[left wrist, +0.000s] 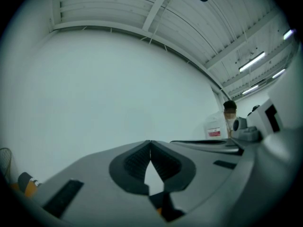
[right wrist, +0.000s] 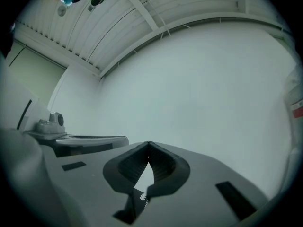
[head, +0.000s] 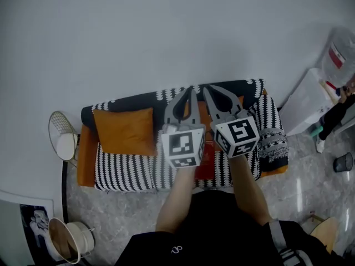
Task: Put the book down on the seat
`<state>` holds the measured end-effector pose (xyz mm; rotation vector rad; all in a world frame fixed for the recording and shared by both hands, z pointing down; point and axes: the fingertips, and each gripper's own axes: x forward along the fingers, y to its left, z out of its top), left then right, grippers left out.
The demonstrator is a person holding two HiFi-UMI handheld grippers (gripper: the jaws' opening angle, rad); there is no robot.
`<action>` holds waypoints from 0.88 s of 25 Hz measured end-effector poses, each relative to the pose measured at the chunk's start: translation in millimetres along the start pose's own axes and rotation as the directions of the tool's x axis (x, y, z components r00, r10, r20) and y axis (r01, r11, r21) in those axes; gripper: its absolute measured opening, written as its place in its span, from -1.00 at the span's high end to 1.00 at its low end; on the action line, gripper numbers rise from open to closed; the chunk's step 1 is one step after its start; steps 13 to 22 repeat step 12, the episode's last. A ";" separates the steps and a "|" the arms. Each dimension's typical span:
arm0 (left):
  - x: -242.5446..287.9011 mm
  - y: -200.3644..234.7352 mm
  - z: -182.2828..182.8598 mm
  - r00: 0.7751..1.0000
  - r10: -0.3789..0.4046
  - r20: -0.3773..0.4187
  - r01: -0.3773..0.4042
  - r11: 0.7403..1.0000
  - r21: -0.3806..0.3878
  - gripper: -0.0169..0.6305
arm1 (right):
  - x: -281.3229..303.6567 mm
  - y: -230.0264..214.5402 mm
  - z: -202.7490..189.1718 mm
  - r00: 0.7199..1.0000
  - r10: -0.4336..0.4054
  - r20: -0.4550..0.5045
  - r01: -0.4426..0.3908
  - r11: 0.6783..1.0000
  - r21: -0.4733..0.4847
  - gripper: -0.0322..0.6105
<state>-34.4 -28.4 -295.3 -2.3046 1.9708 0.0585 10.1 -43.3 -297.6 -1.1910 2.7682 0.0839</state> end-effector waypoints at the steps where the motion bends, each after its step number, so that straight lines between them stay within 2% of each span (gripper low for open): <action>1: 0.2 -1.3 0.0 1.000 -0.003 0.000 0.003 1.000 0.003 0.91 | -0.8 -0.9 0.0 1.000 -0.002 0.000 0.002 1.000 0.000 0.87; 22: -6.5 -16.2 2.1 1.000 -0.019 0.015 0.019 1.000 0.016 0.91 | -14.0 -2.5 0.9 1.000 -0.002 0.008 0.002 1.000 -0.008 0.87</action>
